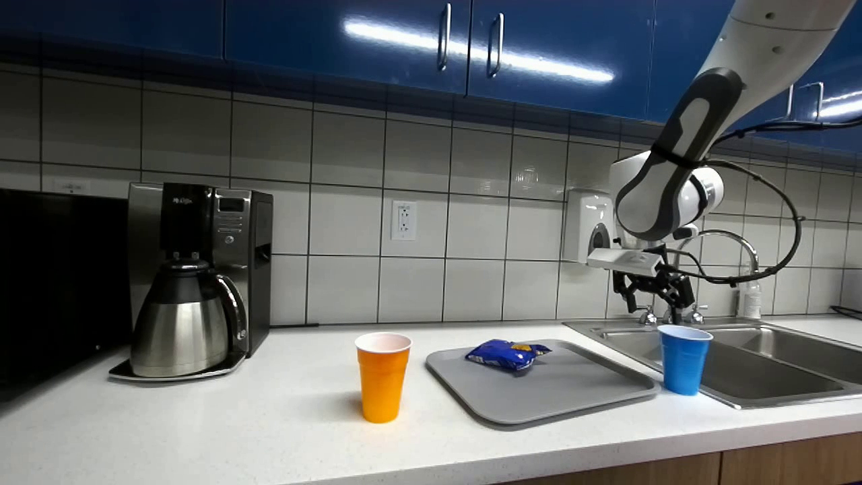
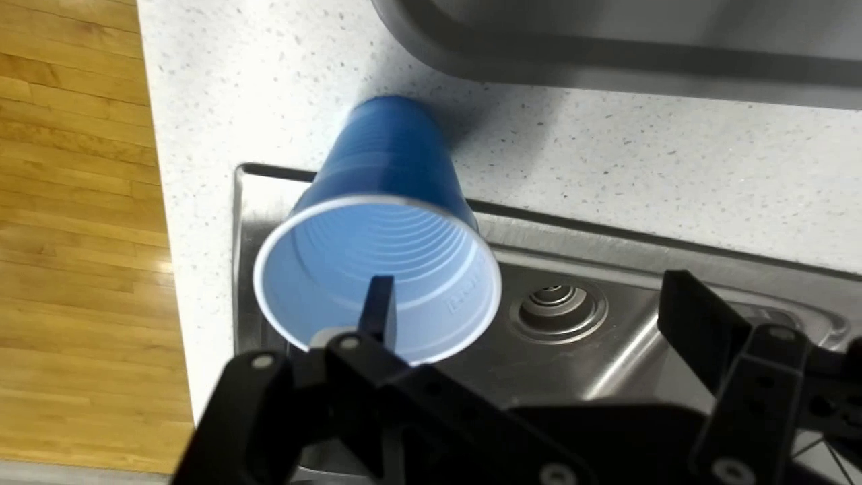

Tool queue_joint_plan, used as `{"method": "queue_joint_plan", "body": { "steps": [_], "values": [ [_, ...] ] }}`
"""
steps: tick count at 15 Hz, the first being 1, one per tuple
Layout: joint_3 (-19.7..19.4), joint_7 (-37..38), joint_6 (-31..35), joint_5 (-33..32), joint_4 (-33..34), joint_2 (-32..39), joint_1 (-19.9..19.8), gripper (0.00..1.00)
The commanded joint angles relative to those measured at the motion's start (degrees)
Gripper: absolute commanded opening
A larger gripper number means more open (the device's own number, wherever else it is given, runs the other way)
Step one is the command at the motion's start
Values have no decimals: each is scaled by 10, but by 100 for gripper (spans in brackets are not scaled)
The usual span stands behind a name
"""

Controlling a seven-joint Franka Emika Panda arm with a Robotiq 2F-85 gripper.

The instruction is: Place the cups directly onto the counter

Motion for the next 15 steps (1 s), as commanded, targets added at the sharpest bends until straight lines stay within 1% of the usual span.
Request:
{"method": "queue_joint_plan", "body": {
  "steps": [1, 8, 15],
  "values": [
    [8, 4, -2, -6, -23, -41, 2, 100],
    [43, -24, -2, 16, -66, -93, 3, 100],
    [88, -66, -15, 54, -123, -176, 1, 100]
  ]
}}
